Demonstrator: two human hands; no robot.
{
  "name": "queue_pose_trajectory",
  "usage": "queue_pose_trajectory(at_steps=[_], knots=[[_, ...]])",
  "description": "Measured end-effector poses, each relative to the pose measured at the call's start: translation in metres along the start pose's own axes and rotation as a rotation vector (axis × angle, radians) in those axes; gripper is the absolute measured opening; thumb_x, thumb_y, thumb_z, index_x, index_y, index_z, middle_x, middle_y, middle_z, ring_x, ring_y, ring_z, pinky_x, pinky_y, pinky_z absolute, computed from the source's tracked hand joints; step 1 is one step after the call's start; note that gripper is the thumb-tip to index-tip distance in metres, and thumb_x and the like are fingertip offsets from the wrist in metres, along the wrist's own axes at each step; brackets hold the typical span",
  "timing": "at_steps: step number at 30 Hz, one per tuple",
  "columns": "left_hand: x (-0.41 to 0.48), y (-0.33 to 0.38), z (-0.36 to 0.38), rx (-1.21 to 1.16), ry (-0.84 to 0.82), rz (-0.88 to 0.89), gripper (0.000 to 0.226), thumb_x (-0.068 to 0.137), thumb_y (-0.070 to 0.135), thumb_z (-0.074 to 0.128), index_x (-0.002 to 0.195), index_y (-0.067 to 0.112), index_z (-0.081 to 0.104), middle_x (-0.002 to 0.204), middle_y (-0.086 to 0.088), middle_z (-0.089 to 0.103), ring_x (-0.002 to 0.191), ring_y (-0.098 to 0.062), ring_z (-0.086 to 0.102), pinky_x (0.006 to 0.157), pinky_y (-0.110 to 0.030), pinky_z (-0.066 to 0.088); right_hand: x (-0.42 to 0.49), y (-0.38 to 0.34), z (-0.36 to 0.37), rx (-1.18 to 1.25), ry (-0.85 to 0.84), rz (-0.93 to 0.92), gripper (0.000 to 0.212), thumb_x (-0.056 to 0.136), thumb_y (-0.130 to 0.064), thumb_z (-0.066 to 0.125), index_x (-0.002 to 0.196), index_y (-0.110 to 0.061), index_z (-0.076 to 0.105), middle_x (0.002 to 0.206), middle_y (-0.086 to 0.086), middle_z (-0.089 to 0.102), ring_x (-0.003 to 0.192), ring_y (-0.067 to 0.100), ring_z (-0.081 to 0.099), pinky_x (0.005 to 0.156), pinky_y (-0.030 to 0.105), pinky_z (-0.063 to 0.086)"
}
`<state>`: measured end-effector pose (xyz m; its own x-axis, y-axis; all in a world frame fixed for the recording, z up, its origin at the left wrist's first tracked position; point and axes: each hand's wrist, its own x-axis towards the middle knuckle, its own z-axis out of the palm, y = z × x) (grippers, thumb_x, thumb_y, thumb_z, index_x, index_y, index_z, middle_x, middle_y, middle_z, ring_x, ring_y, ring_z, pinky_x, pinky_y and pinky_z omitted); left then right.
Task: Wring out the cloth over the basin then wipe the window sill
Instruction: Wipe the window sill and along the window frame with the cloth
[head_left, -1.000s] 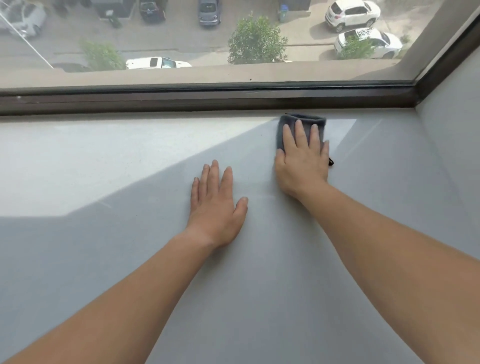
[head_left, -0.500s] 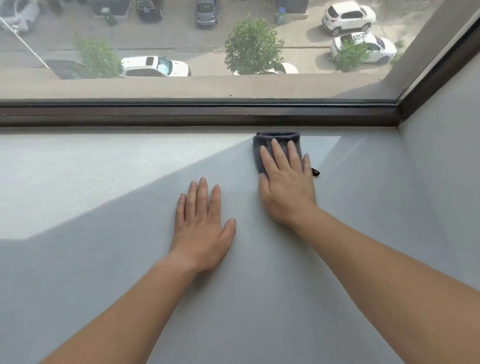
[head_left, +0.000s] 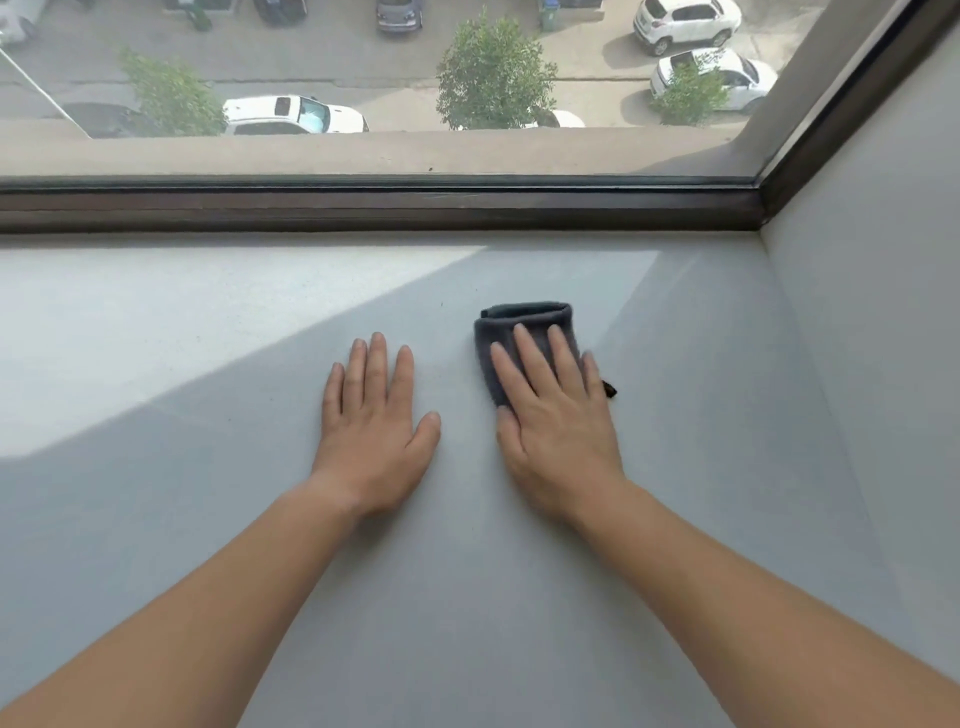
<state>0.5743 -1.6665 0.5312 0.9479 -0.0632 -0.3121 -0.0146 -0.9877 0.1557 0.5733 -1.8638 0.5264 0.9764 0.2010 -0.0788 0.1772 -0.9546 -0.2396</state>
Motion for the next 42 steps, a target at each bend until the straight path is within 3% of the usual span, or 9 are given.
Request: queue_pose_trajectory(at_steps=[3, 8, 14, 18, 23, 27, 30, 36, 42], knots=[[-0.001, -0.001, -0.001, -0.013, 0.01, 0.005, 0.083, 0.085, 0.053, 0.013, 0.157, 0.02, -0.012, 0.162, -0.005, -0.027, 0.147, -0.017, -0.032, 0.119, -0.04, -0.019, -0.017, 0.018, -0.005, -0.016, -0.08, -0.118, 0.063, 0.096, -0.041, 0.026, 0.158, -0.032, 0.02, 0.168, -0.009, 0.008, 0.155, 0.021, -0.001, 0.125, 0.047, -0.001], [-0.002, -0.003, 0.001, -0.066, 0.057, 0.028, 0.083, 0.085, 0.053, 0.018, 0.158, 0.021, -0.004, 0.165, -0.005, -0.021, 0.148, -0.016, -0.027, 0.12, -0.039, -0.016, 0.012, 0.068, -0.023, -0.005, -0.025, 0.283, 0.062, 0.1, -0.039, 0.023, 0.16, -0.03, 0.007, 0.169, -0.006, -0.004, 0.154, 0.021, -0.011, 0.124, 0.049, -0.003], [-0.029, 0.006, -0.003, -0.196, 0.189, 0.102, 0.072, 0.087, 0.036, 0.03, 0.155, 0.015, 0.023, 0.166, -0.007, 0.009, 0.153, -0.019, -0.003, 0.122, -0.038, -0.011, -0.109, -0.014, 0.012, -0.044, -0.028, -0.168, 0.059, 0.099, -0.042, 0.034, 0.157, -0.028, 0.028, 0.167, -0.002, 0.017, 0.155, 0.028, 0.007, 0.123, 0.055, 0.01], [-0.091, 0.018, 0.015, -0.288, 0.217, 0.136, 0.062, 0.088, 0.033, 0.03, 0.147, 0.014, 0.04, 0.161, -0.008, 0.026, 0.151, -0.023, 0.015, 0.124, -0.041, 0.003, -0.105, 0.024, 0.006, -0.085, -0.042, -0.121, 0.059, 0.099, -0.044, 0.029, 0.157, -0.03, 0.027, 0.167, -0.005, 0.017, 0.155, 0.024, 0.006, 0.123, 0.052, 0.005], [-0.144, 0.018, 0.042, -0.232, 0.117, 0.153, 0.069, 0.09, 0.044, 0.023, 0.153, 0.018, 0.03, 0.166, -0.006, 0.009, 0.153, -0.018, -0.001, 0.122, -0.034, -0.008, -0.107, 0.018, 0.004, -0.003, -0.004, 0.204, 0.064, 0.097, -0.04, 0.02, 0.16, -0.029, 0.012, 0.169, -0.004, 0.002, 0.155, 0.024, -0.008, 0.124, 0.052, -0.002], [-0.151, 0.01, 0.045, -0.206, 0.087, 0.188, 0.073, 0.089, 0.048, 0.016, 0.157, 0.02, 0.017, 0.166, -0.002, -0.005, 0.152, -0.013, -0.013, 0.12, -0.029, -0.017, -0.214, -0.041, 0.021, -0.028, -0.03, -0.082, 0.063, 0.095, -0.036, 0.04, 0.157, -0.026, 0.029, 0.167, 0.0, 0.018, 0.155, 0.029, 0.009, 0.121, 0.057, 0.015], [-0.15, 0.008, 0.045, -0.129, 0.047, 0.188, 0.079, 0.085, 0.052, 0.007, 0.158, 0.023, 0.003, 0.165, 0.0, -0.018, 0.148, -0.011, -0.026, 0.118, -0.032, -0.02, -0.245, -0.02, 0.02, -0.065, -0.081, -0.205, 0.063, 0.093, -0.036, 0.043, 0.155, -0.027, 0.033, 0.166, -0.002, 0.022, 0.154, 0.027, 0.013, 0.12, 0.056, 0.017], [-0.151, 0.008, 0.044, -0.134, -0.006, 0.187, 0.08, 0.084, 0.052, 0.008, 0.158, 0.022, 0.001, 0.165, -0.004, -0.017, 0.149, -0.015, -0.024, 0.118, -0.033, -0.021, -0.219, 0.008, 0.013, -0.028, 0.011, 0.329, 0.065, 0.095, -0.038, 0.022, 0.159, -0.025, 0.017, 0.168, -0.003, 0.008, 0.155, 0.024, -0.002, 0.124, 0.052, 0.005], [-0.186, 0.019, 0.047, -0.166, 0.014, 0.281, 0.067, 0.092, 0.039, 0.019, 0.157, 0.022, 0.017, 0.167, -0.003, -0.006, 0.151, -0.014, -0.015, 0.12, -0.035, -0.018, -0.328, -0.078, 0.035, -0.056, -0.085, -0.058, 0.066, 0.094, -0.037, 0.043, 0.157, -0.025, 0.028, 0.167, 0.0, 0.016, 0.155, 0.029, 0.008, 0.119, 0.057, 0.018]])
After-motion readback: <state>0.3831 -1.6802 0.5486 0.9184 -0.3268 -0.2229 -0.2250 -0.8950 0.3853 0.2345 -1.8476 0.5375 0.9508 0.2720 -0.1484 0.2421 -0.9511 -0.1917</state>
